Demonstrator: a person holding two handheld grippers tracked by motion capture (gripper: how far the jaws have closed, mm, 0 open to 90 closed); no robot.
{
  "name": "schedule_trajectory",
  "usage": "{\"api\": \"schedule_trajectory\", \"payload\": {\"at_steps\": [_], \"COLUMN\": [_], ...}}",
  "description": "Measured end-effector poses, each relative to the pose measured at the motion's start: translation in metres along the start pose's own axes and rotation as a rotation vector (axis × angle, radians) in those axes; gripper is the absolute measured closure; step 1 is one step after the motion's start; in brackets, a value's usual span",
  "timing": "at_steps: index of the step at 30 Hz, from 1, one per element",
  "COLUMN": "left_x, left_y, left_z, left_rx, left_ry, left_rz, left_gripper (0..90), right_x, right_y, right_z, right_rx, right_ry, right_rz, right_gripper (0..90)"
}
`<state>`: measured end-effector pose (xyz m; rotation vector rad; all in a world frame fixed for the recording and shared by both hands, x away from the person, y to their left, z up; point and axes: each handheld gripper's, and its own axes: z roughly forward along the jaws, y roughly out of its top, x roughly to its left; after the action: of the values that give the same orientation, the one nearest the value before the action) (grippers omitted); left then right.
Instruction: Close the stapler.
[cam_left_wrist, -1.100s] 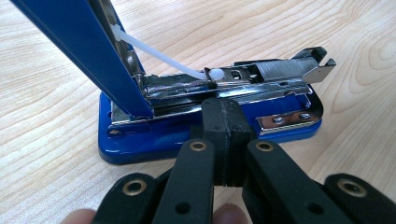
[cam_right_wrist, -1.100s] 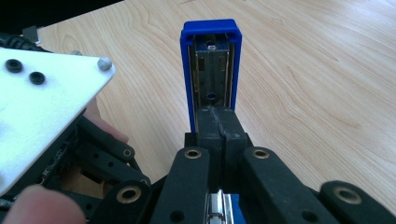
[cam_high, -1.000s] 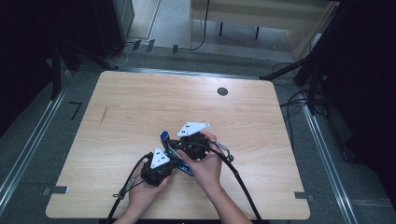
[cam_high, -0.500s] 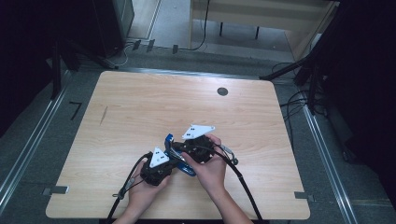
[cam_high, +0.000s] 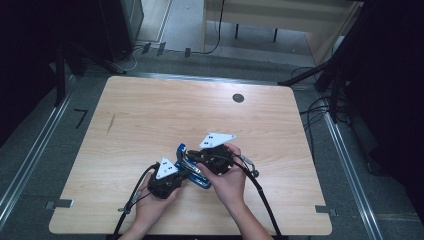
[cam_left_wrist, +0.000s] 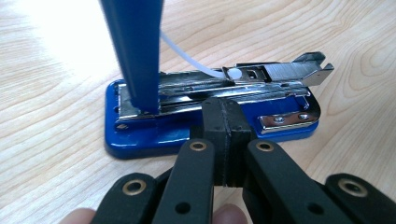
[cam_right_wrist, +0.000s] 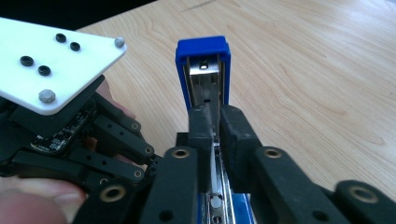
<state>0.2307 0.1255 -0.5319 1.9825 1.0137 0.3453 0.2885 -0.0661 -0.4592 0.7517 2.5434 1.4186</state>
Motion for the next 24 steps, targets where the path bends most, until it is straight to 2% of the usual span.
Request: {"api": "schedule_trajectory", "payload": {"at_steps": [1,2,3,4,6,11,13,14,19,24], "left_x": [0.001,0.002,0.004,0.005,0.009,0.025,0.028,0.034,0.047,0.055], "left_y": [-0.001,-0.002,-0.002,-0.003,-0.004,-0.008,-0.01,-0.012,-0.017,-0.019], "left_z": [-0.002,-0.003,-0.007,-0.008,-0.013,-0.029,-0.031,-0.036,-0.046,-0.052], "left_rx": [-0.006,-0.011,-0.02,-0.018,-0.017,-0.05,-0.054,-0.05,-0.069,-0.07], "left_ry": [-0.002,-0.006,-0.012,0.003,0.004,0.015,0.017,0.031,0.051,0.075], "left_rz": [0.0,-0.009,-0.013,-0.003,-0.007,-0.042,-0.044,-0.029,-0.06,-0.069], "left_gripper": [90.0,90.0,87.6,86.5,85.0,77.5,75.8,72.1,67.6,66.4], "right_x": [-0.001,-0.001,-0.001,-0.001,-0.001,0.002,0.003,0.004,0.005,0.003], "right_y": [0.001,0.001,0.002,0.003,0.005,0.015,0.017,0.021,0.027,0.033], "right_z": [-0.002,-0.002,-0.004,-0.005,-0.007,-0.01,-0.011,-0.01,-0.007,-0.005], "right_rx": [-0.009,-0.009,-0.011,-0.013,-0.024,-0.032,-0.029,-0.026,-0.024,-0.032], "right_ry": [0.012,0.012,0.011,0.013,0.024,0.026,0.026,0.025,0.013,0.008], "right_rz": [0.008,0.008,0.015,0.016,0.014,0.004,0.005,-0.008,-0.004,0.0], "right_gripper": [77.8,77.8,72.0,70.4,67.1,62.5,61.6,60.9,58.8,58.5]}}
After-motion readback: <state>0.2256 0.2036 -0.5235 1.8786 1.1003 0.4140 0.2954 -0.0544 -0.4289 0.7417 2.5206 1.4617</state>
